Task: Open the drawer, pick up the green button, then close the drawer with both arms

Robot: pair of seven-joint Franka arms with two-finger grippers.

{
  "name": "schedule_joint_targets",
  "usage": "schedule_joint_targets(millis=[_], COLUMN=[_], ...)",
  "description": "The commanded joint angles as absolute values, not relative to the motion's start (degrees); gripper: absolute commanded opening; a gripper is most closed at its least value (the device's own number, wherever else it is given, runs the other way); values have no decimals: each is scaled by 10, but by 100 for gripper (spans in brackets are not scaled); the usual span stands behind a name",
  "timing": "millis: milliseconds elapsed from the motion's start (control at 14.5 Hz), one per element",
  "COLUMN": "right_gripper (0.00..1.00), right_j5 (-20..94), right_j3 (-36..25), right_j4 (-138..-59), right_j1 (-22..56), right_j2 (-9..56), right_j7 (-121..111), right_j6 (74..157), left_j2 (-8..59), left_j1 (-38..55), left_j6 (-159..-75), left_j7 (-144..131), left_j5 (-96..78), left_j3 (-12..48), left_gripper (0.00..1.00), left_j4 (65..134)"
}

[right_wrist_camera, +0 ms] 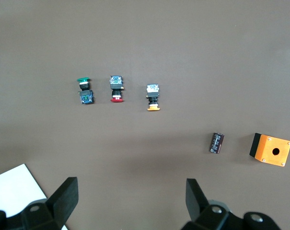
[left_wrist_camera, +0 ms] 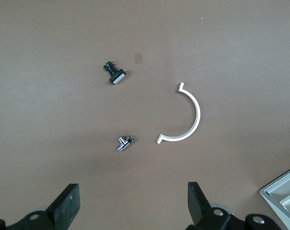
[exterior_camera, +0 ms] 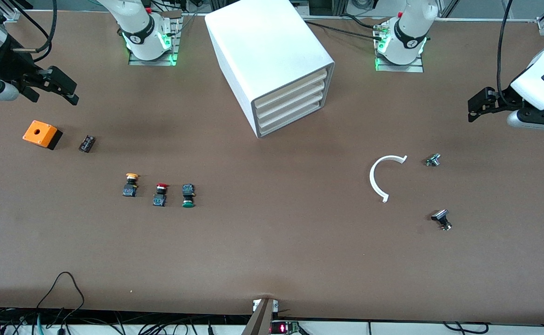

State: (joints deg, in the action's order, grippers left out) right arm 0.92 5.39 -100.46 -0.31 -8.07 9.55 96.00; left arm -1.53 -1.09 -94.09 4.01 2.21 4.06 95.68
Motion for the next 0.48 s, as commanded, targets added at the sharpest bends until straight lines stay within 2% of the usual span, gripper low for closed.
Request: schedule_joint_targets(millis=[0, 414], right_gripper=[99, 99], right_j5=[16, 20], right_j3=[44, 37], right_j4=[-1007, -998], right_j1=[5, 5], right_j2=[-84, -81], right_j7=[70, 60], right_j6=[959, 965], left_j2=[-4, -3], left_j1=[-10, -11], left_j6=[-925, -920], left_j7=[42, 43], left_j5=[27, 27], left_j3=[42, 43], left_gripper=[99, 99], left_j4=[933, 933])
